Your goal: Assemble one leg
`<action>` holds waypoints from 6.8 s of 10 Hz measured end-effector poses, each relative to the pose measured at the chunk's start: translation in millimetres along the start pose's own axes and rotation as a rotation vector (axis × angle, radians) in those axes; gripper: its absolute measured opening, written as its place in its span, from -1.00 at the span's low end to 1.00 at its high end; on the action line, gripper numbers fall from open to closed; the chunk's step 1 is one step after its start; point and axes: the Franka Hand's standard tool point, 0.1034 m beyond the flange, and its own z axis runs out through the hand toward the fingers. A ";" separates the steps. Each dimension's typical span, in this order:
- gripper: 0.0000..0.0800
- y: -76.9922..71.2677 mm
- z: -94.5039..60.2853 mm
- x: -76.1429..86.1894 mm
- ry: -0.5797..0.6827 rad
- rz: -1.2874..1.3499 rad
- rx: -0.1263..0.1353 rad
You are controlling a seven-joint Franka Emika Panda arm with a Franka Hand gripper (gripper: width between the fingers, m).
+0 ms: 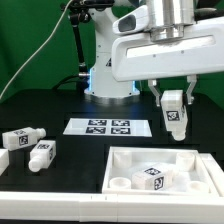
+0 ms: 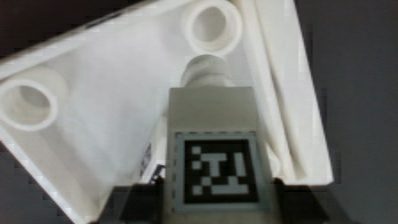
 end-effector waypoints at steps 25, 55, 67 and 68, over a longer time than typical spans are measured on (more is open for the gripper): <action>-0.29 -44.1 46.7 65.6 0.232 -0.550 -0.013; 0.62 -37.4 39.2 74.0 -0.186 -0.453 -0.121; 0.31 -44.2 58.2 66.9 -0.219 -0.439 -0.129; -0.15 -43.7 58.2 67.1 -0.219 -0.439 -0.130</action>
Offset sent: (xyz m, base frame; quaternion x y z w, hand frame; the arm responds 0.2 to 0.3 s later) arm 0.0433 -0.0336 0.0042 -0.0474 0.0433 -0.2134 0.9749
